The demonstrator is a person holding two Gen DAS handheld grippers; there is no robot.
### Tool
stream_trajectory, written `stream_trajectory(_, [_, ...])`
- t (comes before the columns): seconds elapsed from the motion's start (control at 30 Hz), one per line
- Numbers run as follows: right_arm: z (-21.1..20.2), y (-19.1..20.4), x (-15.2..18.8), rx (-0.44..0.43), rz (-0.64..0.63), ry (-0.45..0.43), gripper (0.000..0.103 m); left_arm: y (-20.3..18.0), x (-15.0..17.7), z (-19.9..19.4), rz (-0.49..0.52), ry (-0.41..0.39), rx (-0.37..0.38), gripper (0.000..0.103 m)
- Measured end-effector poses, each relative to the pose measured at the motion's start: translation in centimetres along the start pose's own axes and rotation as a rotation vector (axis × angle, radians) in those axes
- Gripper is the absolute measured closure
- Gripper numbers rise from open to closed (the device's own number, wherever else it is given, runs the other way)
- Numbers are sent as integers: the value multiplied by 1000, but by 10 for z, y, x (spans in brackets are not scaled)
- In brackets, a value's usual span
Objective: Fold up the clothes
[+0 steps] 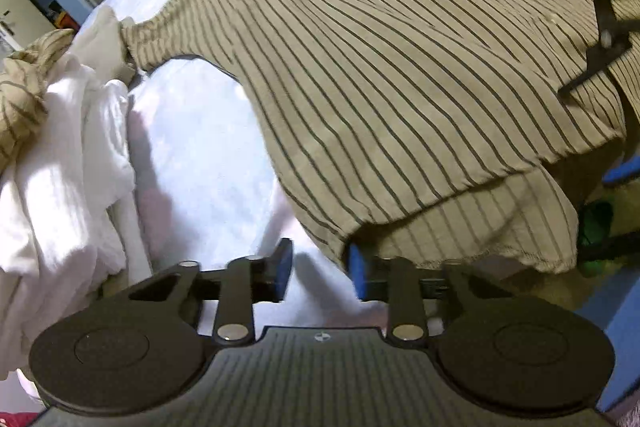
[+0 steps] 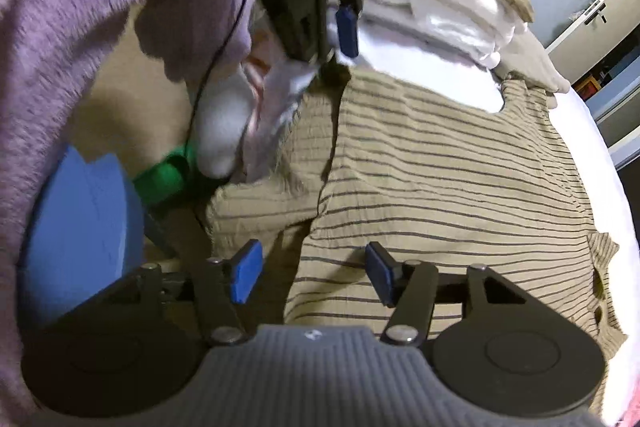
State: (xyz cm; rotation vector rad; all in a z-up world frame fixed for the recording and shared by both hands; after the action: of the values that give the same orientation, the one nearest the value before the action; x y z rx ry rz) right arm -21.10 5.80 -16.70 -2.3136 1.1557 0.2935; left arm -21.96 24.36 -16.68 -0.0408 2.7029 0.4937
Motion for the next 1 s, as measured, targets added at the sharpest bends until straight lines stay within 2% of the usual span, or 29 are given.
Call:
stream_trajectory(0.07, [-1,-1,1,-16,9,8,72,2,-2,-7,0,-30,1,98])
stream_trajectory(0.1, [-2,-2,2,-25,14,12,89,1,-1,-12,4,-39,8,103])
stream_trajectory(0.13, [-2,-2,3,-33,18,16,98,-1,0,-18,11,-43,11,103])
stream_trajectory(0.2, [-3,-4,4,-49,27,24,100,-5,5,-28,32,-34,7,103])
stream_trajectory(0.3, [-5,-5,6,-74,41,36,101,-9,9,-30,56,-12,14,103])
stream_trajectory(0.5, [0,4,11,-129,48,55,101,-13,13,-8,132,79,-54,103])
stream_trajectory(0.7, [7,16,22,-185,38,100,99,-12,18,-4,97,127,4,102])
stream_trajectory(0.77, [1,16,22,-219,67,88,97,-12,19,-9,75,123,40,96])
stream_trajectory(0.83, [-7,13,20,-219,80,69,78,-9,17,-18,42,94,62,87])
stream_trajectory(0.9, [-16,8,16,-185,86,43,67,-2,11,-29,-9,47,81,81])
stream_trajectory(1.0, [-26,-8,14,-112,125,29,63,12,-4,-45,-101,-29,114,71])
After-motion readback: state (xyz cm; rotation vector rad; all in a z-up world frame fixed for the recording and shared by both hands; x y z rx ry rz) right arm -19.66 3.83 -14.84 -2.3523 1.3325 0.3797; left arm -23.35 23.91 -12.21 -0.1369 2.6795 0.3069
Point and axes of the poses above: each gripper's, at about its wrist camera, not at the fingertips, and z roughly the way its jaws point, y to its left, x to its underside, the point moved 7 cm from there along z, roughly the way its jaws point, and after that the axes turned 2 degrees about y, right-handed, at the moved point
